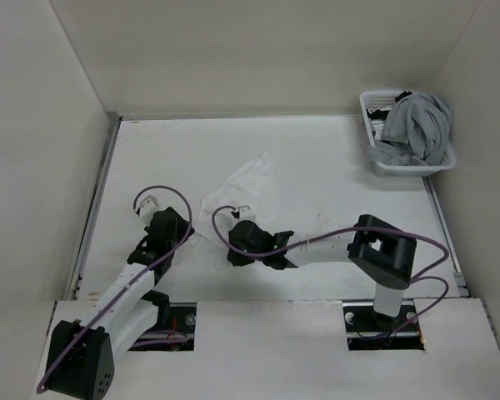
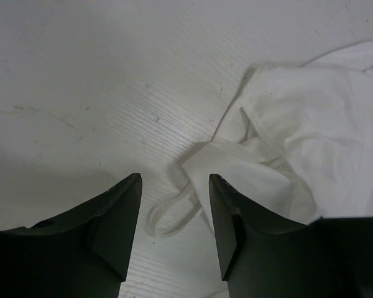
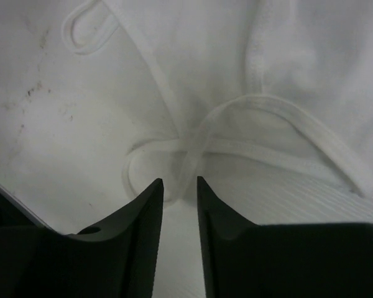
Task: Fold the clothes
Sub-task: Flatten the tank top out
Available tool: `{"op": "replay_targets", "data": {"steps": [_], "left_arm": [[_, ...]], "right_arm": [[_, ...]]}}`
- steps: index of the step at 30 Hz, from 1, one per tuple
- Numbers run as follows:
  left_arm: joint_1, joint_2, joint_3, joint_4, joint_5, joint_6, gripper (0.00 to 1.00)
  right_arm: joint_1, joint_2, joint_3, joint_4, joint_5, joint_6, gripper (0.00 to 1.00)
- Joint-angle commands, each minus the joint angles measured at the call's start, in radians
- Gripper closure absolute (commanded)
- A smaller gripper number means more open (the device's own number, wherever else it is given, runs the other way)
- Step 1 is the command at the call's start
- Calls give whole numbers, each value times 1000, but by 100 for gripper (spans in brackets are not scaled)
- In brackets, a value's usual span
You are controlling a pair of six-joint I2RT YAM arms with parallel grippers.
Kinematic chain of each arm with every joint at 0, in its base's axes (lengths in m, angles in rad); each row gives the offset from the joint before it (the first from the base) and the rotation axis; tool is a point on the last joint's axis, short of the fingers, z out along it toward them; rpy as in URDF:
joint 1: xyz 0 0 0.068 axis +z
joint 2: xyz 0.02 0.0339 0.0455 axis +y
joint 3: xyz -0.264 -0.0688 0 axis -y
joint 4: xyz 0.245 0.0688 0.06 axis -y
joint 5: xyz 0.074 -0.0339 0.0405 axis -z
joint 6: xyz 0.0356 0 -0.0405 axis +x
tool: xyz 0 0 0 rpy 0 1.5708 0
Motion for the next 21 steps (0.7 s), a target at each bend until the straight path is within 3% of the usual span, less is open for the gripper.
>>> {"op": "replay_targets", "data": {"steps": [1,4,10,12,15,21], "left_arm": [[17,2,-19,7,14,10,55],[22,2,-19,10,24,22,55],[-9,34,-8,7,66,36,56],[-18,32,-7,3,61,31,56],[2,-3,-19,4,58,15,56],[22,-74,-1,3,63,-1,56]], "right_arm": [[11,22,59,-61,25,8,78],[-17,-21,25,-115,57,11,97],[-147,-256,-151,-155,122,0,99],[-149,-274,-145,-167,105,-17,88],[-63,-213,-75,-161,73,-14,60],[34,-58,68,-148,77,-3,52]]}}
